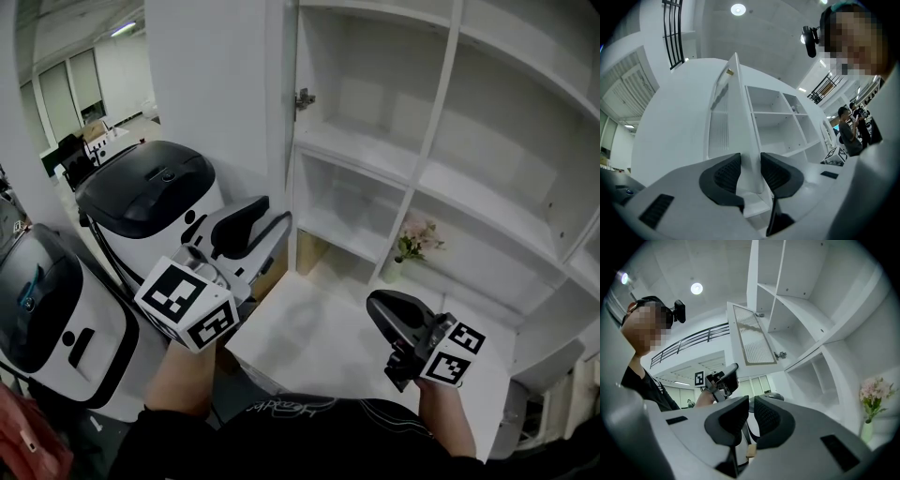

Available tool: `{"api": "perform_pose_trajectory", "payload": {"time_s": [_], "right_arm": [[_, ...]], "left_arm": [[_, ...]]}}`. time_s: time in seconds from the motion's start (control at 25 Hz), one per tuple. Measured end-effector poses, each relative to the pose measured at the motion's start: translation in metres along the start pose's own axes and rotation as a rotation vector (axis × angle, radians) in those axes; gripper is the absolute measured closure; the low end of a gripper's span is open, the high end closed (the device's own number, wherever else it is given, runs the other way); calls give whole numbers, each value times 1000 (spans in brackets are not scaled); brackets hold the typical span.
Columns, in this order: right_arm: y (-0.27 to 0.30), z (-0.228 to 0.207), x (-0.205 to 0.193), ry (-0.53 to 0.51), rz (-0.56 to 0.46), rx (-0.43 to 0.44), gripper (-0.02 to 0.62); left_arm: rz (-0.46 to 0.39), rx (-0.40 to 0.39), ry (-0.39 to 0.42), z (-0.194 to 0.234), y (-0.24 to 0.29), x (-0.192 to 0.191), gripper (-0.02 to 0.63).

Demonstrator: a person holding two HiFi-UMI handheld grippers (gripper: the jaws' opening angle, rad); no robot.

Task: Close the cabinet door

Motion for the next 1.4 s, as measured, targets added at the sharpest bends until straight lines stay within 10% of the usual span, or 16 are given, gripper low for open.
{"api": "perform_pose_trajectory", "payload": {"time_s": [1.4], "right_arm": [[-116,-44,25,-7,-108,-205,534]], "left_arm": [[39,-5,126,-84,178,-23,459]]}}
Point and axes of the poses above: the fingertips, and each gripper's own axes: y forward along the fingers, z to its left, x out of its top, the point moved 3 cm from there along -y, backward along the fingers, and after that the axes turned 5 degrees about z, right-handed, at the moved point
